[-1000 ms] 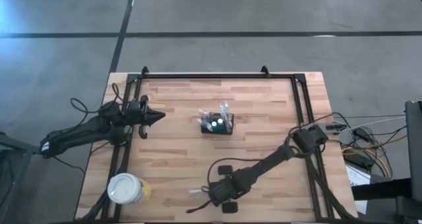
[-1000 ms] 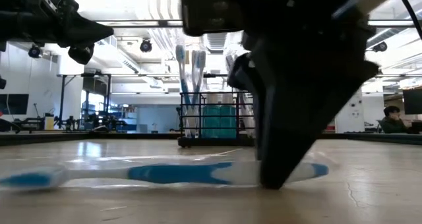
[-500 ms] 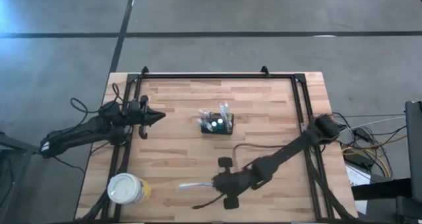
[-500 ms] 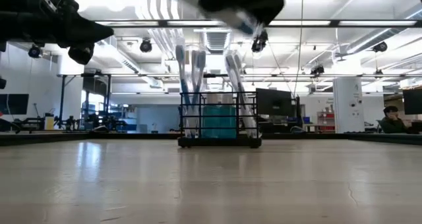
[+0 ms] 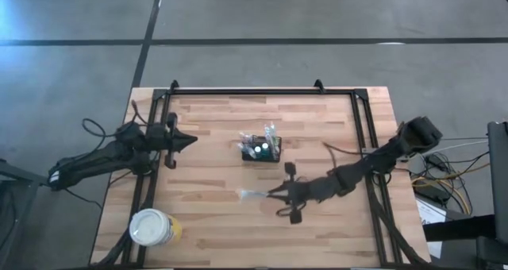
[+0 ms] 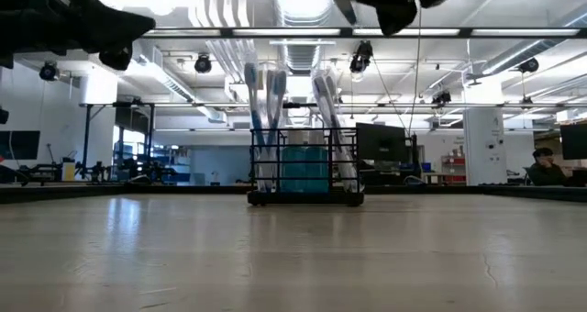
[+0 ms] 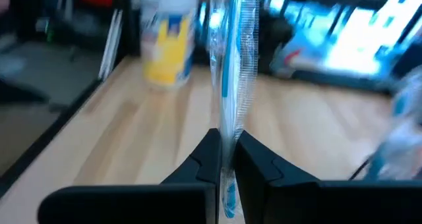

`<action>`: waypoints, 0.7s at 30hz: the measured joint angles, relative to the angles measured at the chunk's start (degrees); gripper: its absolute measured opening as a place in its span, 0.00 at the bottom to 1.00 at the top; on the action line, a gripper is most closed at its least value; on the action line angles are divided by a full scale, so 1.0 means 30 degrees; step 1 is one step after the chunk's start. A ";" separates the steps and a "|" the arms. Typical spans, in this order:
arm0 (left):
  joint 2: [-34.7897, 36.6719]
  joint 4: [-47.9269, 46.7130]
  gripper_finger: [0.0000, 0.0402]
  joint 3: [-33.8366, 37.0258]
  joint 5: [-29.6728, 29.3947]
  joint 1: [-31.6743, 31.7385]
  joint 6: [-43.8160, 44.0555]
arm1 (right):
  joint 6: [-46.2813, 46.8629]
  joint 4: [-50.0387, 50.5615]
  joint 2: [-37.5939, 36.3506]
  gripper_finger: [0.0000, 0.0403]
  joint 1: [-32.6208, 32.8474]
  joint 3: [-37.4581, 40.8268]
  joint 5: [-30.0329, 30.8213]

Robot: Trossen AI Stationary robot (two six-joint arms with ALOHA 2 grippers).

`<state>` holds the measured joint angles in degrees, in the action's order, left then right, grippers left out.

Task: Pick & Place toothbrushing station
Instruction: Put the blue toothbrush into the black organizer

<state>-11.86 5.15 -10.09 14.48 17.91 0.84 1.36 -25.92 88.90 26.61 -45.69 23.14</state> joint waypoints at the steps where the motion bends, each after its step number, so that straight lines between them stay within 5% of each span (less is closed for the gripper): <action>1: 0.0000 0.0306 0.03 0.0000 0.0007 0.0000 -0.0105 | -0.0379 -0.1058 -0.0203 0.05 -0.0211 0.0423 0.0004; 7: -0.0074 0.0818 0.04 0.0000 0.0001 -0.0007 0.0105 | -0.1267 -0.4019 -0.0480 0.05 -0.1715 0.2619 -0.0585; 12: -0.0512 0.0816 0.08 0.0000 0.0051 -0.0007 0.0744 | -0.2226 -0.8403 -0.0035 0.05 -0.3303 0.3834 -0.3215; 16: -0.0949 0.0937 0.17 0.0007 0.0599 -0.0070 0.0904 | -0.2545 -1.1162 0.0378 0.05 -0.4686 0.4261 -0.6054; 21: -0.1787 0.1588 0.37 -0.0006 0.1016 -0.0262 0.1285 | -0.2221 -1.1440 0.0467 0.05 -0.5720 0.4284 -0.6579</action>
<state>-17.22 9.91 -10.10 17.53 17.13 4.70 -5.30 -60.24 90.30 9.45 -32.83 3.40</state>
